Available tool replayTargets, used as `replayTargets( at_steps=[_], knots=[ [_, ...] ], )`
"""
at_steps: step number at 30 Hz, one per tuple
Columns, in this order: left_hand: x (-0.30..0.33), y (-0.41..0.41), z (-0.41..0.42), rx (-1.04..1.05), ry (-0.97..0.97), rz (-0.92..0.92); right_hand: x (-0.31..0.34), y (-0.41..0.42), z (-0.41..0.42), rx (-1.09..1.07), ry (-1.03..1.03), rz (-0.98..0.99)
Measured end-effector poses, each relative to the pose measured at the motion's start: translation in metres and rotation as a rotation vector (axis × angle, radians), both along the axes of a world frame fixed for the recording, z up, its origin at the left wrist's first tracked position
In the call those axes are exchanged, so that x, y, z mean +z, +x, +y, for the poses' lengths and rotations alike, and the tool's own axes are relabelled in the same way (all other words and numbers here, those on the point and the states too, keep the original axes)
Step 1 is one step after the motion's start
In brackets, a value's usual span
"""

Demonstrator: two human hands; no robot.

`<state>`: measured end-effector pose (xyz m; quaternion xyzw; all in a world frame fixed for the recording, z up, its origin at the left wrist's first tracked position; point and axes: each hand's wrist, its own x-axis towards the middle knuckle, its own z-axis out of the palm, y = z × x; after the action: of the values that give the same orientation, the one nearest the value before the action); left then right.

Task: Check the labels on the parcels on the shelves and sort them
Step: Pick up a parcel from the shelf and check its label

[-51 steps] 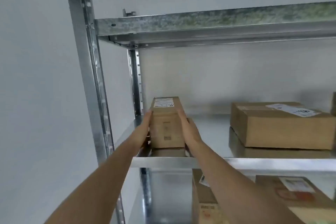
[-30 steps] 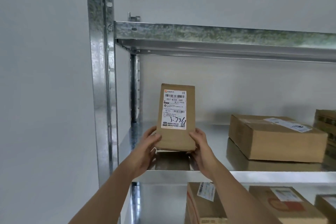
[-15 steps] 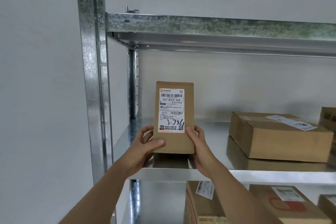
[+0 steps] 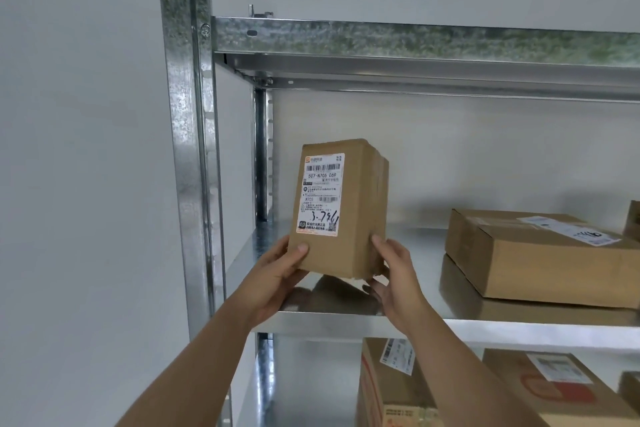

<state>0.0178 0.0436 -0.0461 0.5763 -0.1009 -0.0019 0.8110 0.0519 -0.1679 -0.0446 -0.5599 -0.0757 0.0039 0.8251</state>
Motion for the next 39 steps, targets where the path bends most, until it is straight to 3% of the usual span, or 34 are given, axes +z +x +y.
replayTargets(
  at_steps=[4,8,26,39],
  knots=[
    [-0.002,0.006,-0.001,0.145,-0.05,0.016,-0.001,-0.004,-0.002,-0.021,-0.024,-0.012],
    [-0.006,0.009,-0.006,0.272,0.139,0.009,0.0,-0.009,0.001,-0.051,-0.075,-0.059],
    [0.003,0.002,-0.013,0.192,0.105,0.04,0.0,-0.009,0.004,-0.071,-0.127,-0.096],
    [0.003,-0.008,-0.012,0.149,0.109,-0.039,0.004,-0.01,0.006,-0.118,-0.165,-0.085]
  ],
)
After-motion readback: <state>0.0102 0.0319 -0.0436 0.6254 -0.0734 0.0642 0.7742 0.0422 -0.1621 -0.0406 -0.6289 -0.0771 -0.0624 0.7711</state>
